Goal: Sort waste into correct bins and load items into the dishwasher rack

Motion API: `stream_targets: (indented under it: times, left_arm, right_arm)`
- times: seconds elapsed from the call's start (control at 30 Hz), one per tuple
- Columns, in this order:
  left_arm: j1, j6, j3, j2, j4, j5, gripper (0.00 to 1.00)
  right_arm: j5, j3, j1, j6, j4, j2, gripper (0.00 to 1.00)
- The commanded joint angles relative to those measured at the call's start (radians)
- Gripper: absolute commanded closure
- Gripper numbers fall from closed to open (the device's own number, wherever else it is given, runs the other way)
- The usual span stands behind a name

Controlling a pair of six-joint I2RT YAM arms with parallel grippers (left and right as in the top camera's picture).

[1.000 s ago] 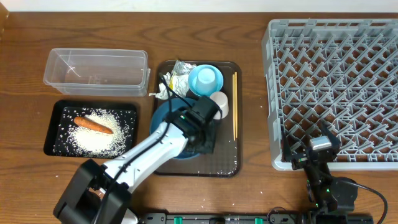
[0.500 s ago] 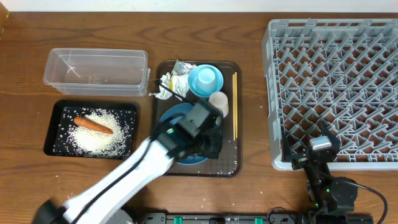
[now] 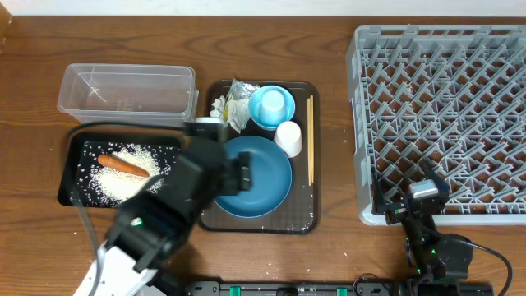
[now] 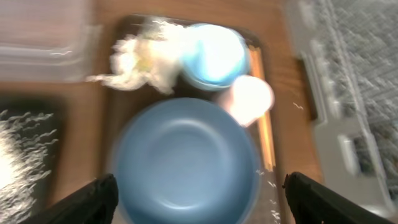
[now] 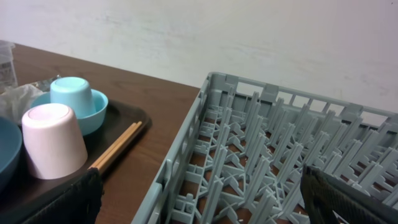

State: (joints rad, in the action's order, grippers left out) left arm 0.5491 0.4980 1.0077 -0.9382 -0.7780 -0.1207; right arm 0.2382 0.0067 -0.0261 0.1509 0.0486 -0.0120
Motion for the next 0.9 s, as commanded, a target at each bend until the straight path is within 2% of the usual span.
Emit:
stream_targets:
  times: [0.0, 0.1, 0.13, 0.3, 0.43, 0.87]
  left_arm:
    - [-0.148, 0.035, 0.064, 0.008, -0.09, -0.023, 0.1]
    - [-0.324, -0.056, 0.112, -0.023, -0.181, 0.082, 0.09]
    - [-0.385, -0.085, 0.126, -0.035, -0.203, 0.122, 0.06]
    - [-0.591, -0.08, 0.137, -0.055, -0.22, 0.272, 0.05]
    - [-0.638, -0.071, 0.133, -0.056, -0.221, 0.274, 0.04]
    - [-0.638, -0.071, 0.126, -0.061, -0.261, 0.266, 0.03]
  right_arm:
    - [-0.002, -0.001, -0.013, 0.011, 0.004, 0.004, 0.01]
    - [-0.002, -0.001, -0.013, 0.011, 0.004, 0.004, 0.01]
    - [-0.002, -0.001, -0.013, 0.011, 0.004, 0.004, 0.01]
    - [-0.002, -0.001, -0.013, 0.011, 0.004, 0.004, 0.01]
    - [-0.002, -0.001, -0.013, 0.011, 0.004, 0.004, 0.01]
    - [-0.002, -0.001, -0.013, 0.011, 0.004, 0.004, 0.01]
